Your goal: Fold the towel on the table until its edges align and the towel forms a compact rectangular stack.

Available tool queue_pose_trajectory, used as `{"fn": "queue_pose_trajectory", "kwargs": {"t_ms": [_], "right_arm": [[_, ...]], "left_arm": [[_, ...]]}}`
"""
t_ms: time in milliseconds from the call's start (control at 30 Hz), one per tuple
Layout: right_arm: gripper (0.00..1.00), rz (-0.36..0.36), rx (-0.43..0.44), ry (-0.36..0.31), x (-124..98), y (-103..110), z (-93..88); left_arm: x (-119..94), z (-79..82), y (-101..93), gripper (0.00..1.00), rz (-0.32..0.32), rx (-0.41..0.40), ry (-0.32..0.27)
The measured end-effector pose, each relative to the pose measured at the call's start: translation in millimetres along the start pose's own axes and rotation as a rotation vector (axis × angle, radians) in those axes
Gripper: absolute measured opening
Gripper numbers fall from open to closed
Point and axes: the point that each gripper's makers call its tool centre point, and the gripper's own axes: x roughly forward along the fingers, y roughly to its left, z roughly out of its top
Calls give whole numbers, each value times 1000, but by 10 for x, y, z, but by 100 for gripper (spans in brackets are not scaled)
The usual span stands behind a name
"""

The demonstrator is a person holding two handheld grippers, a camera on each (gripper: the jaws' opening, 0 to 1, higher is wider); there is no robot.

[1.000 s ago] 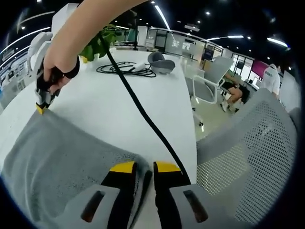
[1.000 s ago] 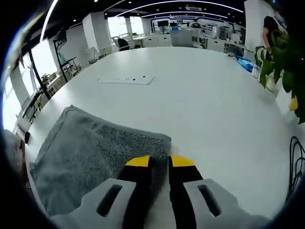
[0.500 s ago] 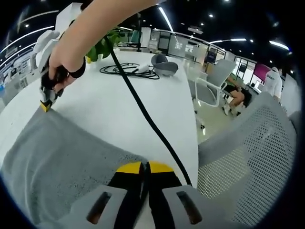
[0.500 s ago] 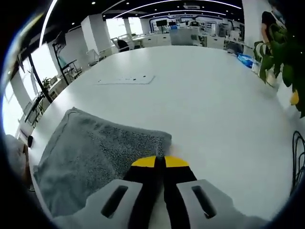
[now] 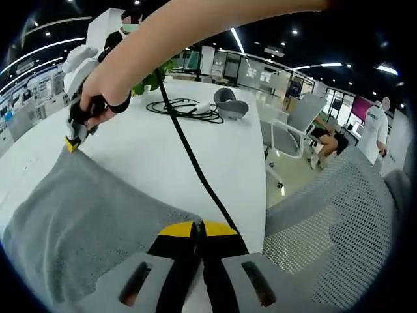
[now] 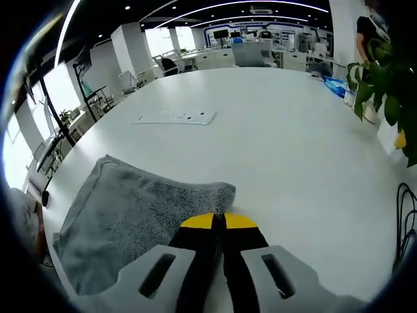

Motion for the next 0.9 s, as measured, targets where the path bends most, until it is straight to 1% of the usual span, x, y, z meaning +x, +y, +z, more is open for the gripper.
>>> {"fn": "queue_pose_trajectory", "kwargs": {"t_ms": [167,233,300,467,533,633,733,900], "right_arm": [[1,6,-17,-5,-74,93,91],[1,9,-27,-10,-101,126,125],[0,10,-34,-12,-105,115,158],[0,10,-56,-21,-159,174,268],[0,16,-57,-29,-194,230,331],[0,18,-73,-35,-223,301,389],[0,15,-83,-33,-249,363,415],[0,23,-103,-39,-272,453,466]], "left_arm": [[-99,66,6,4,8,-18,-31],[-122,77,14,4,16,-11,-36],[-153,101,27,4,21,-14,-46],[-245,169,22,4,14,-25,-65],[-296,192,51,4,17,-27,-77],[-385,226,102,4,32,-49,-96],[-462,250,116,4,25,-68,-111],[-607,295,166,4,43,-97,-146]]}}
